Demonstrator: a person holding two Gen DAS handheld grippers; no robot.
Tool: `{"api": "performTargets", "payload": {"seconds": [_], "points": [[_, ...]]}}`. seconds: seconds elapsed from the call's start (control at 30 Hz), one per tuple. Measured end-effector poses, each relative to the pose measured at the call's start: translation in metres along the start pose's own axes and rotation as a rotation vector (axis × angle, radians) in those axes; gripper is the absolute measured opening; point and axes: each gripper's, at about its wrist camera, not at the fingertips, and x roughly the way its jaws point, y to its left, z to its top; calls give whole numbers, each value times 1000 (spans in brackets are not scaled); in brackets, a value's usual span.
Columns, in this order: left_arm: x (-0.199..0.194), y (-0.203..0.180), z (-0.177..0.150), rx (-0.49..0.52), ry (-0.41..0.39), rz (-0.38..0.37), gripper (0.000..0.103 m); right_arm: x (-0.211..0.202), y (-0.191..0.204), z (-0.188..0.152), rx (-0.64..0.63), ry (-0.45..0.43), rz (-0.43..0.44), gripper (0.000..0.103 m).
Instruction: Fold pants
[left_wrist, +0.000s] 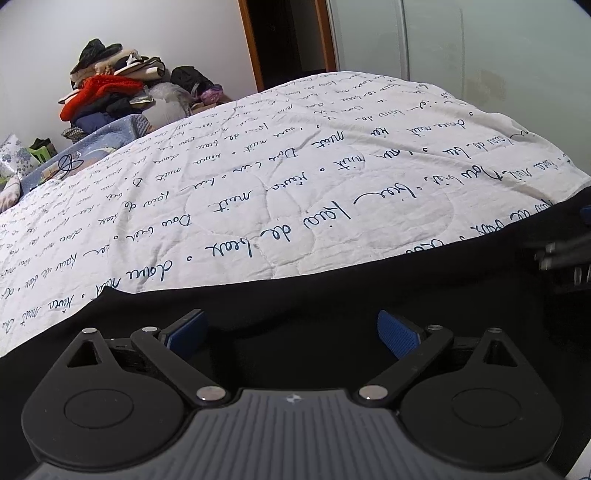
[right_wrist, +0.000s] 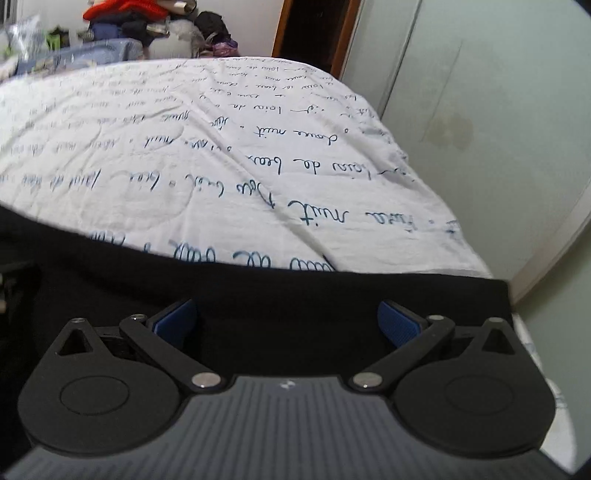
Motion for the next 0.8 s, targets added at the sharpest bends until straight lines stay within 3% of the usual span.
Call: {"api": "performTargets", "payload": {"seconds": [0.07, 0.17, 0.3, 0.43, 0.53, 0.67, 0.77, 0.8], "points": [[0, 0, 0, 6, -3, 2, 100, 1, -9, 2, 62, -10, 14, 103], [0, 0, 1, -2, -2, 0, 100, -11, -12, -1, 91, -40, -68, 103], [-5, -4, 3, -29, -14, -35, 100, -26, -7, -8, 25, -51, -25, 103], [-5, -21, 9, -36, 6, -58, 100, -7, 0, -7, -38, -10, -19, 103], [-15, -34, 13, -38, -36, -123, 100, -6, -19, -1, 44, 0, 23, 103], [-11, -56, 19, -26, -12, -189, 100, -26, -41, -6, -2, -44, -82, 103], [5, -74, 22, -21, 8, -182, 101, -14, -62, -10, -22, 20, -115, 103], [10, -79, 22, -9, -5, -160, 102, -7, -70, -10, 0, 27, -88, 103]]}}
